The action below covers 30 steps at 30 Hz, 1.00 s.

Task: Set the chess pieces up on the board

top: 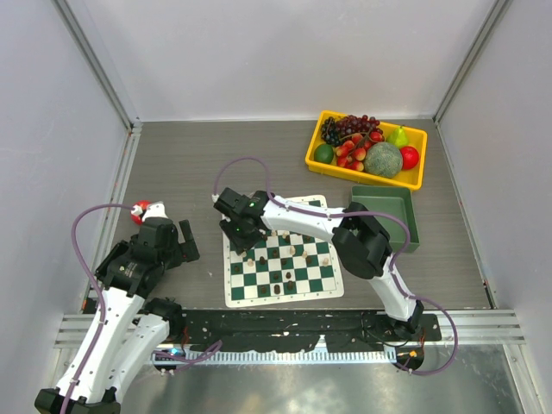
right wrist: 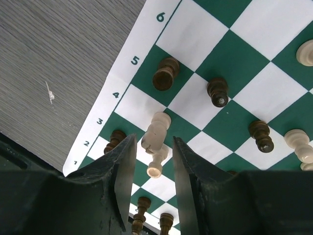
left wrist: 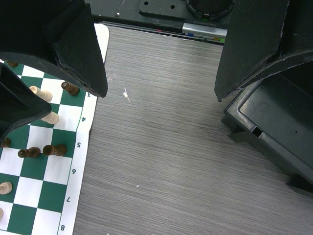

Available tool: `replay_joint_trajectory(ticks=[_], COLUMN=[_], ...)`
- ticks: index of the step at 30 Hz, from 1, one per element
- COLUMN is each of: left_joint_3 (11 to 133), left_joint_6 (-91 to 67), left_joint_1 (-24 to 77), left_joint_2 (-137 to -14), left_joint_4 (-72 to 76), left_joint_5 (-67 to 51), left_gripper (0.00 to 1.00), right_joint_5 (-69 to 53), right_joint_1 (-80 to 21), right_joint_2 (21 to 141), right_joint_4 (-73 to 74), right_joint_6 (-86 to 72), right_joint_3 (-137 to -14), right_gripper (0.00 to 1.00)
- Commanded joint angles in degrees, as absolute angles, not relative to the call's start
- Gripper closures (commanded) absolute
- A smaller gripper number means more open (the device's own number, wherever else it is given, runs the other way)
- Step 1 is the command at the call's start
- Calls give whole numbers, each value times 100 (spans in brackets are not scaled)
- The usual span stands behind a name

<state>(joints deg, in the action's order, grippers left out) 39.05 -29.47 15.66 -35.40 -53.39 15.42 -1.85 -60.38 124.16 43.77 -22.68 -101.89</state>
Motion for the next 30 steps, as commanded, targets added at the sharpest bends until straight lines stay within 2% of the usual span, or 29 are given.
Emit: replay_joint_trajectory(ticks=[1, 5, 9, 11, 21, 30], left_joint_3=[3894, 3894, 3894, 3894, 3894, 3902], left_joint_6=[-2900, -2900, -2909, -2909, -2909, -2918], left_joint_1=[1538, 1538, 1538, 1538, 1538, 1538], left_joint_2=[-3525, -3533, -3533, -3524, -3533, -3498], left_joint_4=[-5124, -5133, -5133, -5124, -5124, -5142], left_joint_5=[1608, 1617, 1617, 1617, 1626, 1644], left_gripper=[1, 1, 1, 1, 1, 1], right_joint_5=[-211, -246, -325, -316, 316, 483], right_joint_1=[-6082, -6082, -6091, -6091, -6021, -5652], right_joint_2=[12454, 12463, 12472, 12428, 11532, 12304], right_joint_4=[4447, 4439, 4447, 4465, 4772, 5184], right_joint_6=[-2294, -2277, -2259, -2267, -2039, -1793], right_joint_3=[-10336, -10345, -10380, -10397, -10722, -12161], right_gripper=[59, 65, 77, 79, 81, 82])
